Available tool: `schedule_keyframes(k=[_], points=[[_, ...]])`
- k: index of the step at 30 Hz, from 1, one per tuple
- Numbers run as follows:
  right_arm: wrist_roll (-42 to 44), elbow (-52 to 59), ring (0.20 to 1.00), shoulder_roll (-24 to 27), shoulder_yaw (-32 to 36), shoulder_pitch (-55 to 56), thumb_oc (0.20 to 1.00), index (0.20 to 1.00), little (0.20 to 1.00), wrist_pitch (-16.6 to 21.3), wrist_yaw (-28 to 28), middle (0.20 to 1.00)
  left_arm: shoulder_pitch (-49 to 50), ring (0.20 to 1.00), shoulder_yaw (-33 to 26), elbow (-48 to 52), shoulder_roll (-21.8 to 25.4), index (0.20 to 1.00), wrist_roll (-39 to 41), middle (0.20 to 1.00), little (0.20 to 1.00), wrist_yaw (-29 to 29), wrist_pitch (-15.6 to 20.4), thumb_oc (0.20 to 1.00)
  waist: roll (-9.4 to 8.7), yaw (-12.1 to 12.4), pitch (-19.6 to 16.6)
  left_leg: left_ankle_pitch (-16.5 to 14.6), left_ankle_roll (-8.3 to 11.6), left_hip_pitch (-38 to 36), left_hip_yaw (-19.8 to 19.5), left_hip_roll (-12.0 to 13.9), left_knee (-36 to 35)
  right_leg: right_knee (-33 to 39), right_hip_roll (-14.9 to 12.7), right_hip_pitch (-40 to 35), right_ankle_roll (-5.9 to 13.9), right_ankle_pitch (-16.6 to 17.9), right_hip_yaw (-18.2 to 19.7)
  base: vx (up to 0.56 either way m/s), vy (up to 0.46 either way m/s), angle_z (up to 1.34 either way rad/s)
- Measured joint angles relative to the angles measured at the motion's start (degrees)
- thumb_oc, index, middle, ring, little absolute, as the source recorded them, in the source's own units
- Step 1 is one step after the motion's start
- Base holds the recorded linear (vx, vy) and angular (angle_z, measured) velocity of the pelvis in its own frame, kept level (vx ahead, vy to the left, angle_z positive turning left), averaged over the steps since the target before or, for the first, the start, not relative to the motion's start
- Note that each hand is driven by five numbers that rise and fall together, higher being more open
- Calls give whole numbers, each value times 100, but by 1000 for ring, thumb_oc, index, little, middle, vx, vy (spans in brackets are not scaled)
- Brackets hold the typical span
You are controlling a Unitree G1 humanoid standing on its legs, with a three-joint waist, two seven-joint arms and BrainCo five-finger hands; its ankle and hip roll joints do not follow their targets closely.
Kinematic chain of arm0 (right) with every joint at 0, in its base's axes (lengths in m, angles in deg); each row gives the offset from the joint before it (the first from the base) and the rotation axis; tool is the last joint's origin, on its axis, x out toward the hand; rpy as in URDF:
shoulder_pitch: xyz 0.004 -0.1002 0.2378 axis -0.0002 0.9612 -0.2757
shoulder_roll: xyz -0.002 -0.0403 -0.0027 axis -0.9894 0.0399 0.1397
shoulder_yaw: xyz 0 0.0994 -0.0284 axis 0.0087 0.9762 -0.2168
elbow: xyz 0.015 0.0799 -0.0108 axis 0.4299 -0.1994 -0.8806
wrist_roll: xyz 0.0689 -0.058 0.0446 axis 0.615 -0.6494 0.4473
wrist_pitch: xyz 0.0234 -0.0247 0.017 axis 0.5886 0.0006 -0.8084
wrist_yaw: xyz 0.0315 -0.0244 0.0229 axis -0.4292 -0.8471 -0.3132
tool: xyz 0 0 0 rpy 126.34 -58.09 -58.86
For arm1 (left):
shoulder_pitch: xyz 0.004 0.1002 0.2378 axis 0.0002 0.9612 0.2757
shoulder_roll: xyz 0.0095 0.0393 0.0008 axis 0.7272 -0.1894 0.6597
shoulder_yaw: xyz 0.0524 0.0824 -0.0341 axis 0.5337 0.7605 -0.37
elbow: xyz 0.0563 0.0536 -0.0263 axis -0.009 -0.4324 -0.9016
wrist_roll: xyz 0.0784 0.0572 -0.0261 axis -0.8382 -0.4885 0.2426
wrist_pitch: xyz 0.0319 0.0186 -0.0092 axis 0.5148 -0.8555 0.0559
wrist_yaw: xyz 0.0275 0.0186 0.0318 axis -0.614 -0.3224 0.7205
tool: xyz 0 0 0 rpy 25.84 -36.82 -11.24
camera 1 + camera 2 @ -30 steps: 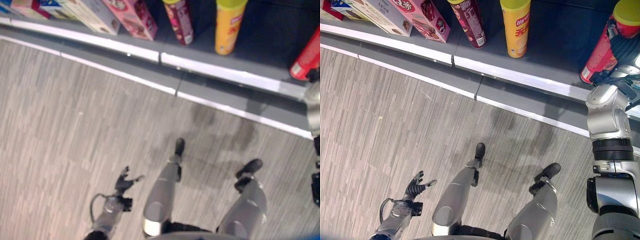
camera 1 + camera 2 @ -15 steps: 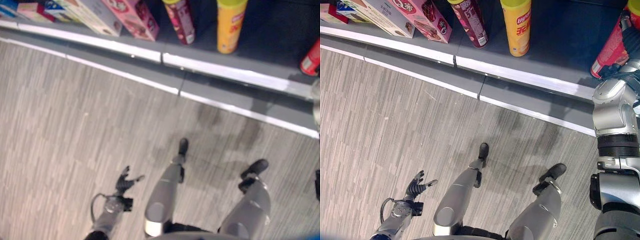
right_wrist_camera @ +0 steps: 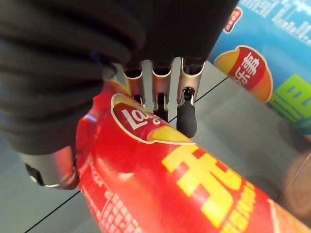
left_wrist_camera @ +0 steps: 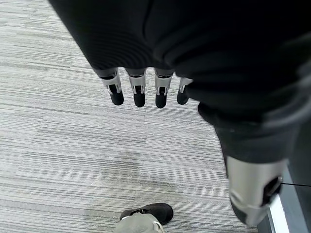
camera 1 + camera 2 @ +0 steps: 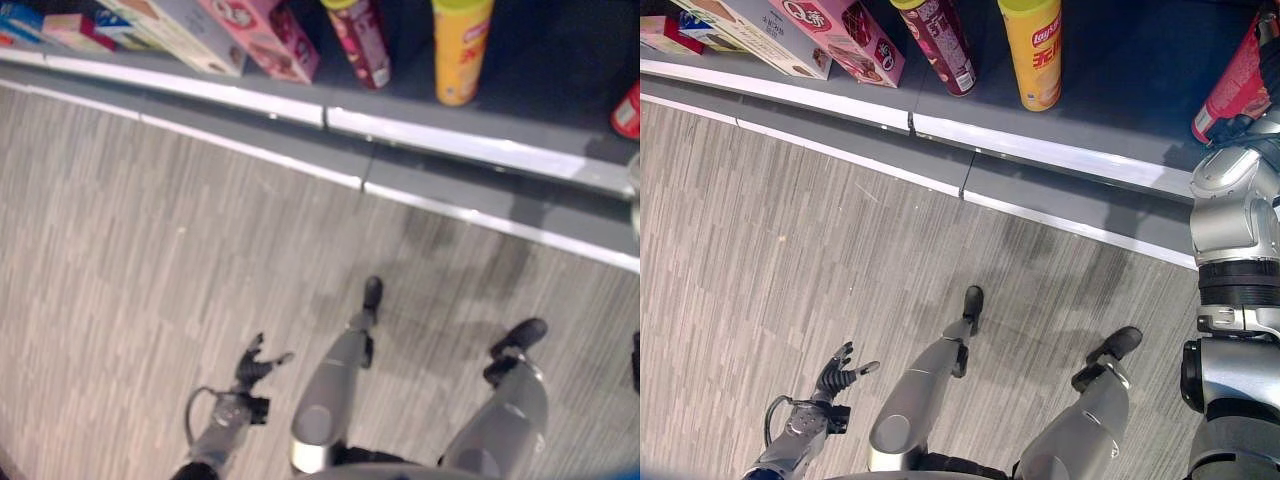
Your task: Put the goods on the table back onto the shelves and tidy them up.
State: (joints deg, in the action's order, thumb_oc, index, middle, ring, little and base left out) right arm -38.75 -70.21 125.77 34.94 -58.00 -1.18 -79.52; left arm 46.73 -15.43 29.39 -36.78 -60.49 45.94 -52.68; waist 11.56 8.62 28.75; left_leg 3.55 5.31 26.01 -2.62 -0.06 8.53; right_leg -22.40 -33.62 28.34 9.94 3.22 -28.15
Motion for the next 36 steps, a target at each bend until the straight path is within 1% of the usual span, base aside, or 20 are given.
schedule_keyframes(k=[14,15,16,21,26,36], points=[[-3,3,200,-60,-4,6,200,200,200,-23,-31,200,-181,1000,4,-5,0,1000,-7,1000,1000,2,-4,1000,7,-11,-5,1,-1,1,1,-2,33,-31,-3,9,0,-1,27,-15,3,0],[-3,3,740,-60,-4,7,740,740,740,-28,-30,740,-181,1000,4,-4,0,1000,-7,1000,1000,2,-4,1000,7,-11,-5,1,-1,1,1,-2,34,-34,-4,9,0,-1,28,-39,5,0],[-3,3,1000,-61,-4,7,1000,1000,1000,-33,-30,1000,-181,1000,4,-4,0,1000,-7,1000,1000,3,-4,1000,7,-11,-5,1,-1,1,1,-2,35,-36,-5,9,0,-1,28,0,0,0],[-5,4,1000,-62,-6,10,1000,1000,1000,-120,-31,1000,-181,1000,6,-6,0,1000,-7,1000,1000,5,-4,1000,6,-12,-4,1,0,2,1,-15,54,-74,-25,15,4,-16,35,-6,1,0],[-5,4,1000,-68,-7,10,1000,1000,1000,-123,-32,1000,-182,1000,12,-3,0,1000,-8,1000,1000,9,-5,1000,6,-16,-4,2,0,2,2,-20,65,-92,-35,17,8,-20,42,0,0,0],[-5,133,1000,-160,-8,11,1000,1000,1000,-131,-68,1000,-183,1000,218,-5,0,1000,-7,1000,1000,66,-8,1000,6,-34,-4,3,0,-6,10,-19,68,-103,-37,33,8,-21,69,-15,3,0]])
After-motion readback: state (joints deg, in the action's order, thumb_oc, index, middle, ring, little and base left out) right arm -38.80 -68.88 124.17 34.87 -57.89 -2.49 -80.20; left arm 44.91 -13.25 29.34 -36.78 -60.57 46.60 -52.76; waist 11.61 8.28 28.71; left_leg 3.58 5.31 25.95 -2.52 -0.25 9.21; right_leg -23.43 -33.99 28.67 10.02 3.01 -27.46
